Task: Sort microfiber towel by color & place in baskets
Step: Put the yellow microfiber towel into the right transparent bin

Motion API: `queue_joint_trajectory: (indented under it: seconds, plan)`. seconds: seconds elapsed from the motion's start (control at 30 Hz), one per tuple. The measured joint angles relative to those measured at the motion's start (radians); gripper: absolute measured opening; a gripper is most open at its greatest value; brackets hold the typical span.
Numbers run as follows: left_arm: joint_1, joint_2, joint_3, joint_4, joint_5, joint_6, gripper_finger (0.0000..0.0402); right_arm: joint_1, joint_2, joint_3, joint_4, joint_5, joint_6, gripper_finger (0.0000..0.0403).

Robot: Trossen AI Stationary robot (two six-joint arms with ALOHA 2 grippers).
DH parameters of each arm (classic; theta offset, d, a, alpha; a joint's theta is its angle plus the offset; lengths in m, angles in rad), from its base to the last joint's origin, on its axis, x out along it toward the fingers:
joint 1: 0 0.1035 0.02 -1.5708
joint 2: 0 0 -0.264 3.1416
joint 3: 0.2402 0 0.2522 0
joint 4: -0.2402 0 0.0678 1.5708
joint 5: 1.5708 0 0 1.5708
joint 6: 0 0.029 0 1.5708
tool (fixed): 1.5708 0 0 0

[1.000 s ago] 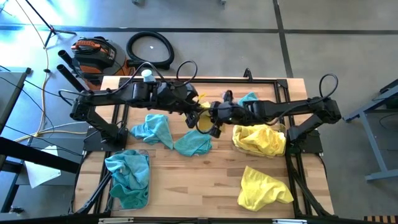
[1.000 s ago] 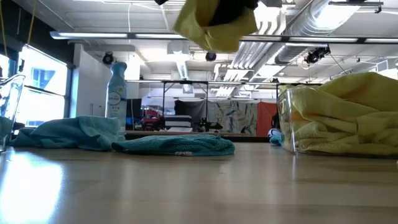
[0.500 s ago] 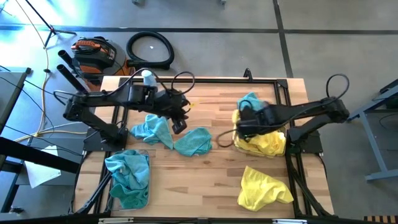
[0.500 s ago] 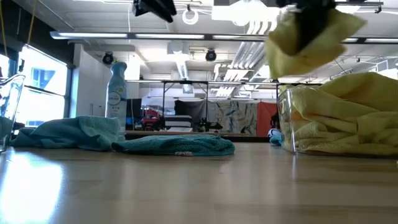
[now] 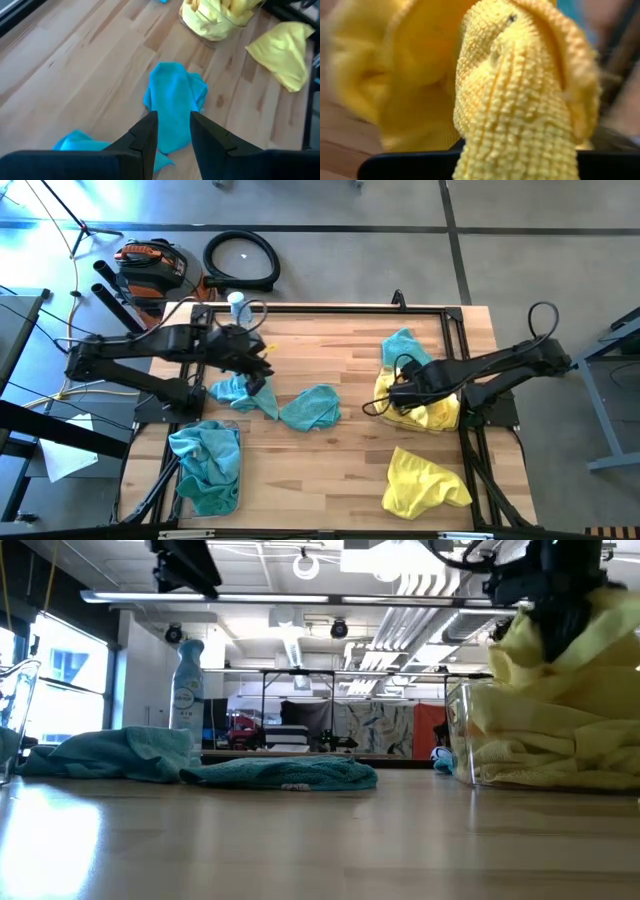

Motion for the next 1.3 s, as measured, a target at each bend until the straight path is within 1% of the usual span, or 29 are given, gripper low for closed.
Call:
queue_joint_trajectory:
  seconds: [0.07, 0.17, 0.27, 0.37, 0.5, 0.6, 0.8, 0.9, 1.0, 1.13, 1.3]
  plan:
    - [0.0, -0.05, -0.03, 0.003, 0.0, -0.019, 0.0101, -0.014, 0.001, -0.051, 0.153, -0.007, -0.01, 0.0011]
    - [0.0, -0.113, -0.065, 0.005, -0.001, -0.043, 0.0101, -0.046, 0.006, -0.118, 0.327, 0.0, -0.053, 0.0012]
    - [0.0, -0.155, -0.077, -0.002, -0.001, -0.054, 0.0101, -0.086, 0.031, -0.191, 0.406, 0.018, -0.087, 0.0012]
    - [0.0, -0.182, -0.077, -0.003, -0.001, -0.054, 0.0101, -0.122, 0.062, -0.275, 0.48, -0.022, -0.105, 0.0013]
    - [0.0, -0.199, -0.076, -0.006, -0.001, -0.063, 0.0101, -0.133, 0.083, -0.391, 0.662, -0.051, -0.131, 0.002]
    - [0.0, -0.202, -0.076, -0.01, -0.001, -0.07, 0.0101, -0.131, 0.081, -0.43, 0.719, -0.055, -0.132, 0.0038]
    - [0.0, -0.203, -0.076, -0.01, -0.001, -0.072, 0.0101, -0.131, 0.053, -0.398, 0.667, -0.058, -0.143, 0.0106]
    - [0.0, -0.203, -0.076, -0.01, -0.001, -0.072, 0.0101, -0.131, 0.032, -0.347, 0.598, -0.068, -0.174, 0.0142]
    - [0.0, -0.203, -0.076, -0.01, -0.001, -0.072, 0.0101, -0.131, 0.012, -0.27, 0.503, -0.075, -0.184, 0.0168]
    - [0.0, -0.203, -0.076, -0.01, -0.001, -0.072, 0.0101, -0.131, 0.003, -0.136, 0.33, -0.07, -0.176, 0.0187]
    - [0.0, -0.202, -0.076, -0.009, -0.001, -0.072, 0.0101, -0.131, 0.002, 0.012, 0.161, -0.056, -0.148, 0.019]
